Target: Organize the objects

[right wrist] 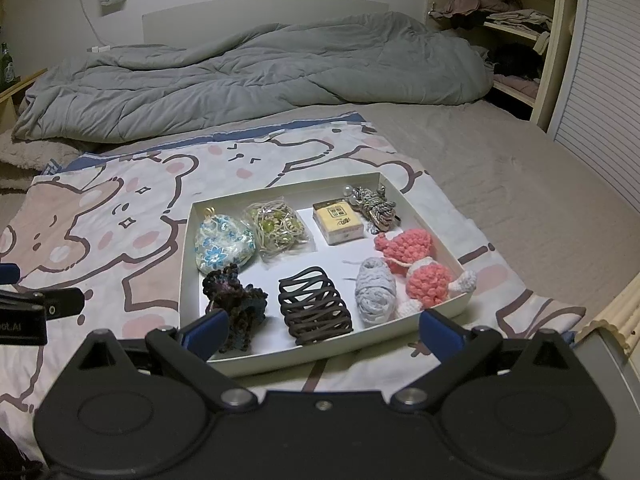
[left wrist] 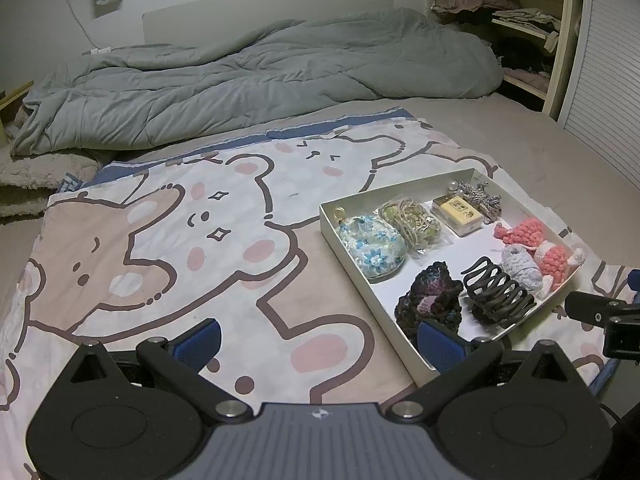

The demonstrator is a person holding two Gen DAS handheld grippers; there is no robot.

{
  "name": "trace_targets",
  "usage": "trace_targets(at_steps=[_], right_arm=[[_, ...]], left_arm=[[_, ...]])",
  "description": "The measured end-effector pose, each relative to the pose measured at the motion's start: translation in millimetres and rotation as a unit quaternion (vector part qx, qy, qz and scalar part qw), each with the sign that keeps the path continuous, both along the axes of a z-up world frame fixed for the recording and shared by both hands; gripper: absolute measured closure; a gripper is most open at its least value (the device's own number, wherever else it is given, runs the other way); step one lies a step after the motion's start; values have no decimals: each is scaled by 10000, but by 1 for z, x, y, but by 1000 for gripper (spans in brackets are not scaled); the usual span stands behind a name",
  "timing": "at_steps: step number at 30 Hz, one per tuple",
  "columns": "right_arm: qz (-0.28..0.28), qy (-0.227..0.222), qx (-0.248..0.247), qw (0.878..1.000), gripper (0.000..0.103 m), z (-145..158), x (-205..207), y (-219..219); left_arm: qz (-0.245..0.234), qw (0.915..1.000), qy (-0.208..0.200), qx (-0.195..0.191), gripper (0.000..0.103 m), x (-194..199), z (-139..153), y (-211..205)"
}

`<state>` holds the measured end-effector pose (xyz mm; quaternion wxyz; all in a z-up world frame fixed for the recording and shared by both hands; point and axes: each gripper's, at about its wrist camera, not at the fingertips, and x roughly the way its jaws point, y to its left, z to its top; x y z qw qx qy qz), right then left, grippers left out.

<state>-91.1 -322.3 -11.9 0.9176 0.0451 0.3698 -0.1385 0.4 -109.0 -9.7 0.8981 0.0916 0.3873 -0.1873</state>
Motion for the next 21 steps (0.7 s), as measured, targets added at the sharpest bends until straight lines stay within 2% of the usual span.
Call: trace_targets(at_steps=[21], right_arm=[[8, 9, -12, 10000, 0, -1, 0, 1]], left_arm=[[-38, 10000, 12, -3, 0, -2, -1, 0]])
